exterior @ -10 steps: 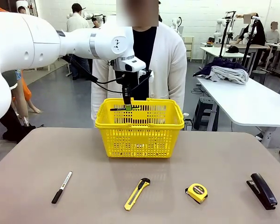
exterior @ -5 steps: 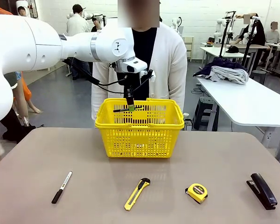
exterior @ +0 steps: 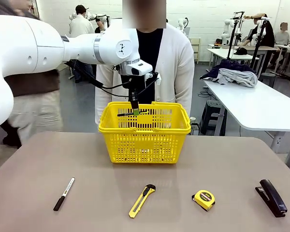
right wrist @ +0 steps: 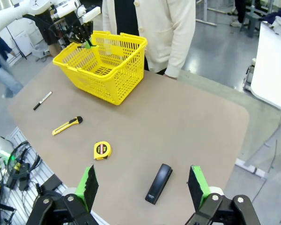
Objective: Place the items the person wants into the basket.
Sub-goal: Pick up the item the person points to and place it in the Market Basket.
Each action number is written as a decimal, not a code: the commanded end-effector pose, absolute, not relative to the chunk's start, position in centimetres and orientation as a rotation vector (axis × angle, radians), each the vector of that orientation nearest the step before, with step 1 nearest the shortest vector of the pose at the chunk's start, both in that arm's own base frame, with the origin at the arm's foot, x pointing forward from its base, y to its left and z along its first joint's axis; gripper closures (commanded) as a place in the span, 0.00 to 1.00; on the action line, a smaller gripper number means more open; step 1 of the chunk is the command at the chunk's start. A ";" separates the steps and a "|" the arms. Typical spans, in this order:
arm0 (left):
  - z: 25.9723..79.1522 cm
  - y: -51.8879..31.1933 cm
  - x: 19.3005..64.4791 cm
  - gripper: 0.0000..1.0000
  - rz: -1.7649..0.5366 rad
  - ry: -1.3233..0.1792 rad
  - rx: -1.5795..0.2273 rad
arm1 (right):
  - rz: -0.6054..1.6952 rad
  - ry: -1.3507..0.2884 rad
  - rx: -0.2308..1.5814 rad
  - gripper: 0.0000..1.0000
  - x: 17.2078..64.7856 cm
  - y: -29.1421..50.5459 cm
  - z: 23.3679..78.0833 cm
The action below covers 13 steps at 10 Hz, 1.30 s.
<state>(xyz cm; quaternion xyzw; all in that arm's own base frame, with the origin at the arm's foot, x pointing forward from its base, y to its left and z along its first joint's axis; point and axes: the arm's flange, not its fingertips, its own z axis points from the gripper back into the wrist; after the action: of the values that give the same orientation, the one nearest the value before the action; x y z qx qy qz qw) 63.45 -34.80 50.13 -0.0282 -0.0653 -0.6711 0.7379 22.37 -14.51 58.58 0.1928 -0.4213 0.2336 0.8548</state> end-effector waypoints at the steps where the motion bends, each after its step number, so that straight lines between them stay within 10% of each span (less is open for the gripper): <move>1: 47.7 -35.4 64.5 0.89 -1.492 -0.114 -0.116 | 0.492 -0.891 0.411 0.00 22.5 -14.5 58.6; 8: 39.8 -38.2 69.1 0.89 -1.537 -0.028 -0.162 | 0.492 -0.891 0.411 0.00 22.5 -14.5 58.6; 9: 39.7 -38.4 69.3 0.48 -1.536 -0.026 -0.170 | 0.492 -0.891 0.411 0.00 22.5 -14.5 58.6; 11: 39.7 -38.6 69.3 0.00 -1.543 -0.020 -0.175 | 0.492 -0.891 0.411 0.00 22.5 -14.5 58.6; 13: 39.8 -38.6 69.1 0.00 -1.546 -0.012 -0.175 | 0.492 -0.891 0.411 0.00 22.5 -14.5 58.6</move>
<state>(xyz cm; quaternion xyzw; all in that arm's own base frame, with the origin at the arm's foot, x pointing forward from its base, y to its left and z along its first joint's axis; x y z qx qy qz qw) 67.23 -37.53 39.01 -0.0784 -0.0108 -0.6904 0.7190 22.37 -14.51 58.58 0.1928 -0.4213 0.2336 0.8549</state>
